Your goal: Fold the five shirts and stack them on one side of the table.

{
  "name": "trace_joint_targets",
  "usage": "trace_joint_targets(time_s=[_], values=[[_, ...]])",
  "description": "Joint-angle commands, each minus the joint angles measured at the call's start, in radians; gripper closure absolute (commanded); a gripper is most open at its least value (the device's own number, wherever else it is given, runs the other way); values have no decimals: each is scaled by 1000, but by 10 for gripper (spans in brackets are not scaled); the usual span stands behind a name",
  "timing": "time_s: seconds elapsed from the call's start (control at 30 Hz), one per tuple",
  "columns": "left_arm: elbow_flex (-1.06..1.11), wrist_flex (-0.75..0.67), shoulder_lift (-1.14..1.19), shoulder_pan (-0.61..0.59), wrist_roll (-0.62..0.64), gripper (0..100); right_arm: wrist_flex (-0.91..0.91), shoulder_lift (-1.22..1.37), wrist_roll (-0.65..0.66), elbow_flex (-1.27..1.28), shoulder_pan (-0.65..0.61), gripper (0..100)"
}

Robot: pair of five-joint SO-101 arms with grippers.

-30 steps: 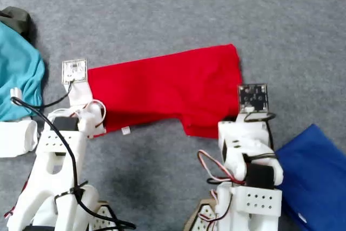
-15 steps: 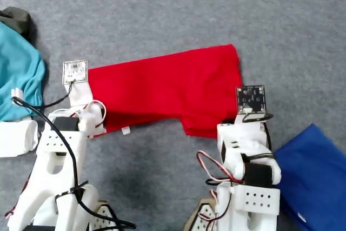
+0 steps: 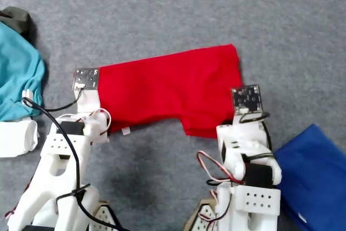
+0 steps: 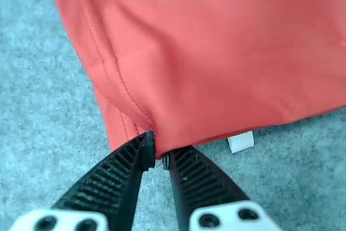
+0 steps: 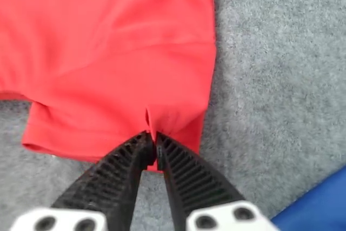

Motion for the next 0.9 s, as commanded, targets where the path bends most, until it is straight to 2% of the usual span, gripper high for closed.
trace_joint_targets(time_s=[0.0,0.13,0.2,0.3,0.43,0.63,0.7,0.8,0.83,0.87], values=[[-17,38,-22,-20,-9,979,5,-10,23,-5,13,932],[-26,83,-15,-11,-14,978,5,-10,23,-5,13,825],[-31,91,-13,-18,-14,945,5,-10,23,-12,13,791],[-25,91,-18,-20,-9,873,5,-10,23,-39,12,782],[-41,133,-21,-21,-14,830,5,-10,17,-94,12,782],[-141,299,-21,-98,-17,768,0,-2,17,-170,12,783],[-196,358,-21,-160,-54,757,-3,-1,17,-205,12,818],[-296,460,-21,-250,-163,757,-52,1,25,-254,10,972],[-333,499,-21,-276,-196,757,-94,1,32,-259,8,998],[-368,534,-21,-299,-215,758,-129,1,37,-259,8,980]])
